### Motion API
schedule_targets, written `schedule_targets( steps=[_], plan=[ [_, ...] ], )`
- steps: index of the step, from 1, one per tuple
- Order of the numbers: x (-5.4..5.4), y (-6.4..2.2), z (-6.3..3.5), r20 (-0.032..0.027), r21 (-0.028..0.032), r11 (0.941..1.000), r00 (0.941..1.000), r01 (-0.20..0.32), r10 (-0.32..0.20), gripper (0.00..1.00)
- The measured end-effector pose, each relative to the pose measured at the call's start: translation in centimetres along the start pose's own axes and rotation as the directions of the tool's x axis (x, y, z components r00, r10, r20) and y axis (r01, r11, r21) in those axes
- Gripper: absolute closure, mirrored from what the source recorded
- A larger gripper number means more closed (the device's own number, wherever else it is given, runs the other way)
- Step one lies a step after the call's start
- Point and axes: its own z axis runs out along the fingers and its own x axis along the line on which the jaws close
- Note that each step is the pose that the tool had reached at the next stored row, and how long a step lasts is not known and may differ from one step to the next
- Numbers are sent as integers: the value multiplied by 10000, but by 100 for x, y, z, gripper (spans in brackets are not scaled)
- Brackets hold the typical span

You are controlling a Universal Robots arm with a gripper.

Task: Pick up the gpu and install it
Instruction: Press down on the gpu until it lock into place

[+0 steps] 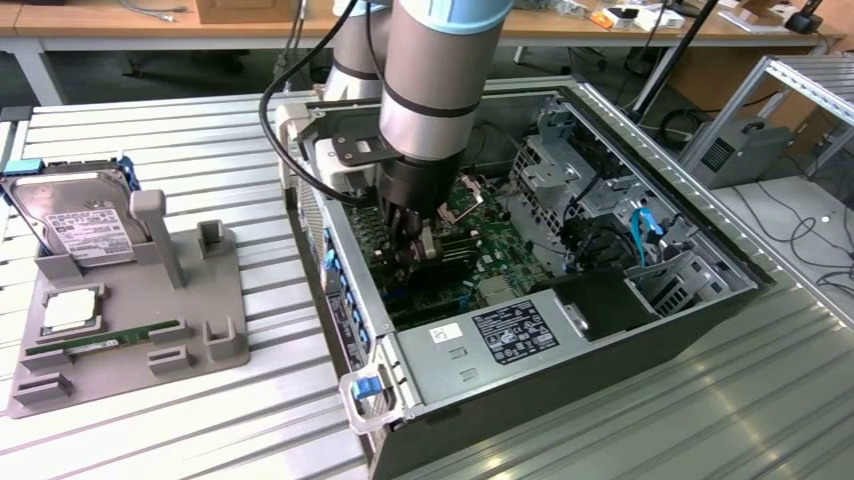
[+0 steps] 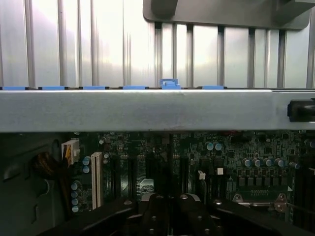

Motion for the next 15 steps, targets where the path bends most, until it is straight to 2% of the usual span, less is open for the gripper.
schedule_targets(
  steps=[3, 5, 6, 10, 15],
  plan=[
    [0, 0, 13, -7, -4, 10000, 10000, -1, 1, 89],
    [-5, -2, -72, 27, 17, 10000, 10000, -1, 1, 89],
    [-3, -2, -122, 5, 2, 10000, 10000, -1, 1, 89],
    [-34, 5, -127, 7, 2, 10000, 10000, 0, 0, 89],
    [-113, 153, -85, 8, 1, 10000, 10000, 0, 0, 89]
  ],
)
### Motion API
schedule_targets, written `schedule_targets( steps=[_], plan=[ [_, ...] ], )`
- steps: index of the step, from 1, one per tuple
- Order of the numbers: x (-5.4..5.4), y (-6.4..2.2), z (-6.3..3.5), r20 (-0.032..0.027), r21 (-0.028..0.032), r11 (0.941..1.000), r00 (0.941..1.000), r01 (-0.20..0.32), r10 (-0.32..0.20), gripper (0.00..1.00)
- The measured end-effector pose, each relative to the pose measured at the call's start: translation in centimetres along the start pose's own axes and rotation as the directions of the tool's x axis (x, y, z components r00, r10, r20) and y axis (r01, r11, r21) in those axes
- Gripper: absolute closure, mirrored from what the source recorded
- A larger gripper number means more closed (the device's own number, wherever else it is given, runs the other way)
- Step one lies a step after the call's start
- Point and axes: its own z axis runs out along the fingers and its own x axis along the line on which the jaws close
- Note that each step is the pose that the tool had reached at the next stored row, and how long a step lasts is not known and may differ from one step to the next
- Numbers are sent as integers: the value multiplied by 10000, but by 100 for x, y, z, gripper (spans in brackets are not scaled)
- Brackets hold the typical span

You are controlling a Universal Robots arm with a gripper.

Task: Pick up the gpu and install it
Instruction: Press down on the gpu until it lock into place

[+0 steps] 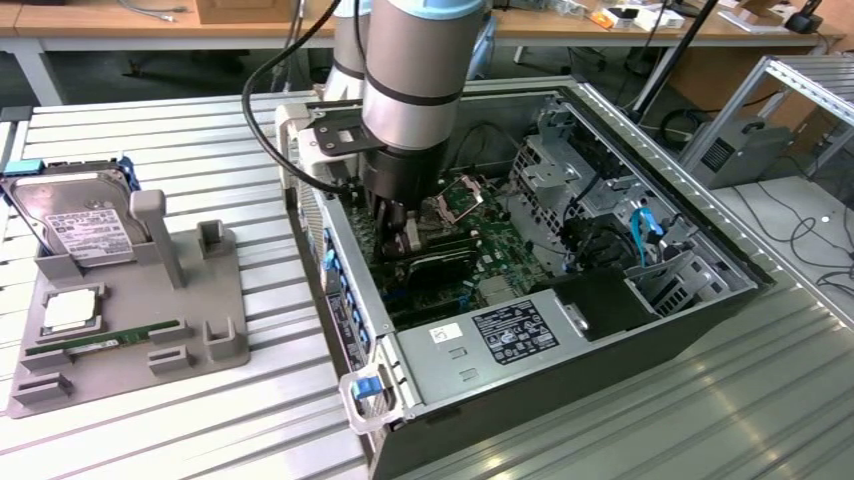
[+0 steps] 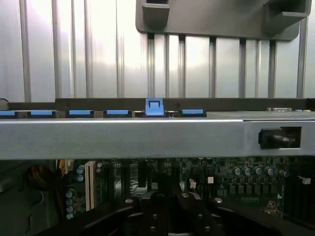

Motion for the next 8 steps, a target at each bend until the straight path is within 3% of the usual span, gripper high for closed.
schedule_targets(
  steps=[3, 5, 8],
  plan=[
    [-12, 39, 57, 7, 1, 10000, 10000, 0, 0, 89],
    [-7, 110, 59, 5, -1, 10000, 10000, 0, 0, 89],
    [5, 139, 59, 15, 1, 10000, 10000, 0, 0, 89]
  ],
)
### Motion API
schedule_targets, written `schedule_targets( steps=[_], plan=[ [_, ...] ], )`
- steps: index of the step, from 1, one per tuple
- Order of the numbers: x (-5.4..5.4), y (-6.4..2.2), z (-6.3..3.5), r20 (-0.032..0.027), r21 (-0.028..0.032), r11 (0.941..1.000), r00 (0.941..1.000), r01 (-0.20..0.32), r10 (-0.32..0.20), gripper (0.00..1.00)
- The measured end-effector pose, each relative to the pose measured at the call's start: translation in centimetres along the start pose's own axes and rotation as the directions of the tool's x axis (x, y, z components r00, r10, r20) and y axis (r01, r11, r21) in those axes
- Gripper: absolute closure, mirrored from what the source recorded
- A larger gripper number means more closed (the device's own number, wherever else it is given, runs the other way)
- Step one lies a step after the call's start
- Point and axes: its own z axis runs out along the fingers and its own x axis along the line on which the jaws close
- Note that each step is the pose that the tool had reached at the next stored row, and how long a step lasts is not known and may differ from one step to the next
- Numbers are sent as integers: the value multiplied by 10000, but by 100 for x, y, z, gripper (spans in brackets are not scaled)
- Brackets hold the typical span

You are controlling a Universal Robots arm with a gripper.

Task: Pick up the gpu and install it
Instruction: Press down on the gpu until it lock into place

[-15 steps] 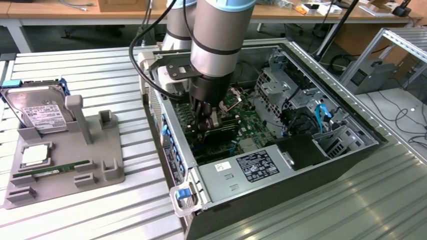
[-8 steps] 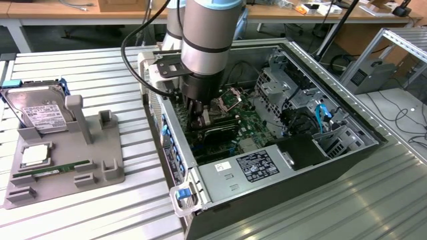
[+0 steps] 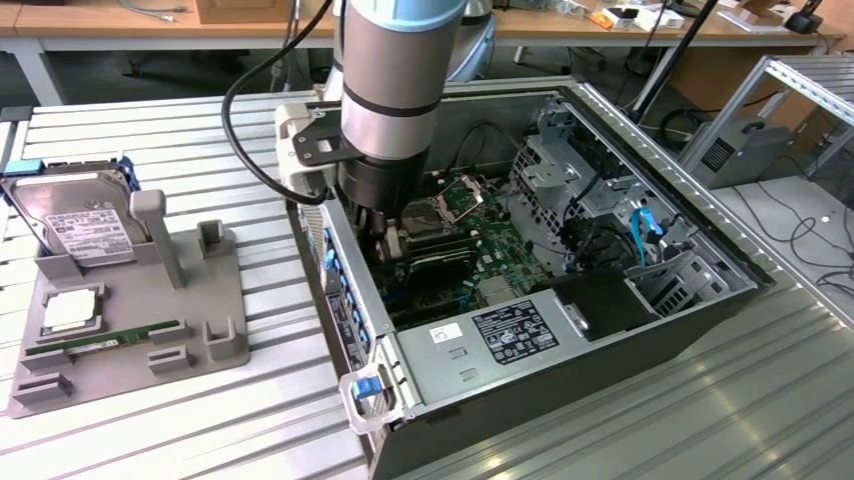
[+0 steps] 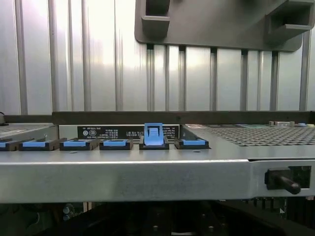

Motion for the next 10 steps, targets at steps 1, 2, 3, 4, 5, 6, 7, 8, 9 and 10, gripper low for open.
schedule_targets(
  steps=[1, 2, 3, 4, 5, 6, 7, 8, 9, 10],
  plan=[
    [13, 0, 0, 8, 0, 10000, 10000, 1, -1, 89],
    [23, 0, -1, 15, -1, 10000, 10000, 0, 0, 89],
    [35, 0, 0, 26, 0, 10000, 10000, 0, 0, 89],
    [56, 0, 1, 44, 2, 10000, 10000, -2, 1, 89],
    [73, 0, 0, 54, 1, 10000, 10000, -1, 1, 89],
    [80, 1, -2, 59, 0, 10000, 10000, -1, 1, 89],
    [80, 1, -2, 59, -1, 10000, 10000, -1, 1, 89],
    [81, -2, -3, 59, -3, 10000, 10000, -1, 1, 89],
    [80, -7, -3, 57, -6, 10000, 10000, 2, -2, 89],
    [76, -15, -4, 54, -6, 10000, 10000, 8, -8, 89]
  ],
)
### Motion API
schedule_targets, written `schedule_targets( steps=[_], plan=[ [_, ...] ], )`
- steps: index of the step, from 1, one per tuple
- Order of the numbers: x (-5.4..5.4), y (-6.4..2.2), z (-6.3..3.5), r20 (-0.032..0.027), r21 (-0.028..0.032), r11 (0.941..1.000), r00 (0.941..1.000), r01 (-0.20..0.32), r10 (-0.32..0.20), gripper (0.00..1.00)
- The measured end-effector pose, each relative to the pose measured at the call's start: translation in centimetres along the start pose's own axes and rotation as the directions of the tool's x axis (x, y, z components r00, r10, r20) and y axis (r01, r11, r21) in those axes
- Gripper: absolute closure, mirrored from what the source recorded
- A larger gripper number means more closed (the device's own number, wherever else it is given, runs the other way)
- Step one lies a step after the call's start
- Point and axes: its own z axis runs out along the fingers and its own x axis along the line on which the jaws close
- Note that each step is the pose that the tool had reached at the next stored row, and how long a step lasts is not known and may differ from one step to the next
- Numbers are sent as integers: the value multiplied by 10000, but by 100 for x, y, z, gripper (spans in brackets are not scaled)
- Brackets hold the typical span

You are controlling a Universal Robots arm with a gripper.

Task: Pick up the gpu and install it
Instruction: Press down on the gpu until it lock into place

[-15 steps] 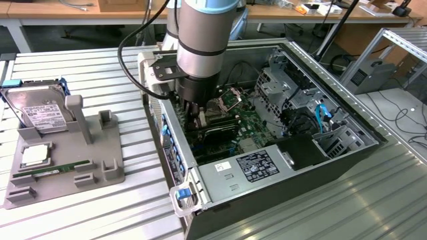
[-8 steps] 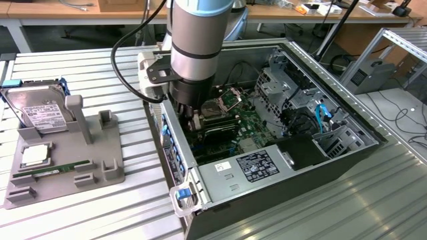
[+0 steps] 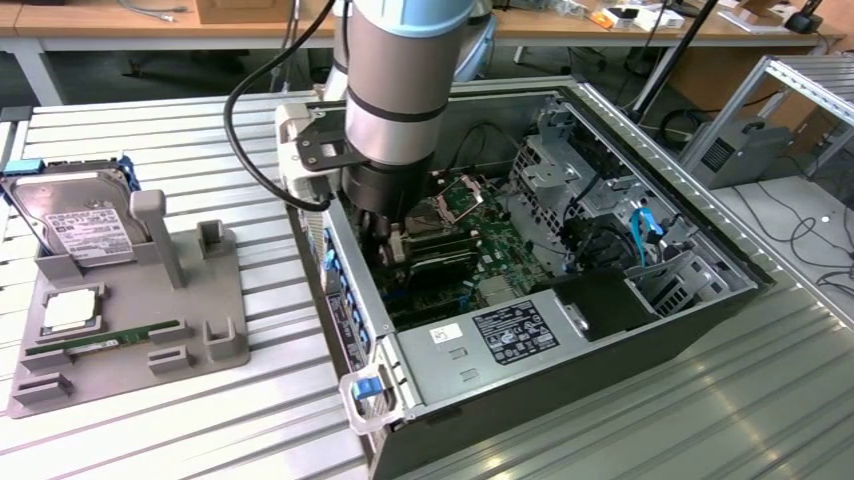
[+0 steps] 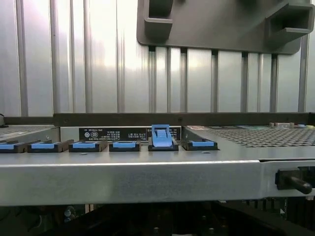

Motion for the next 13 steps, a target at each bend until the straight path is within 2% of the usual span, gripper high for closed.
schedule_targets(
  steps=[4, 8, 10, 11, 13],
  plan=[
    [-41, -26, 3, 5, 4, 10000, 10000, 22, -22, 89],
    [-48, -35, -63, 6, 4, 10000, 10000, 23, -23, 89],
    [-47, -81, -67, 17, -7, 10000, 10000, 23, -23, 89],
    [-46, -102, -68, 35, -15, 10000, 10000, 23, -23, 89],
    [-40, -102, -68, 111, -14, 10000, 9999, 22, -21, 89]
  ],
)
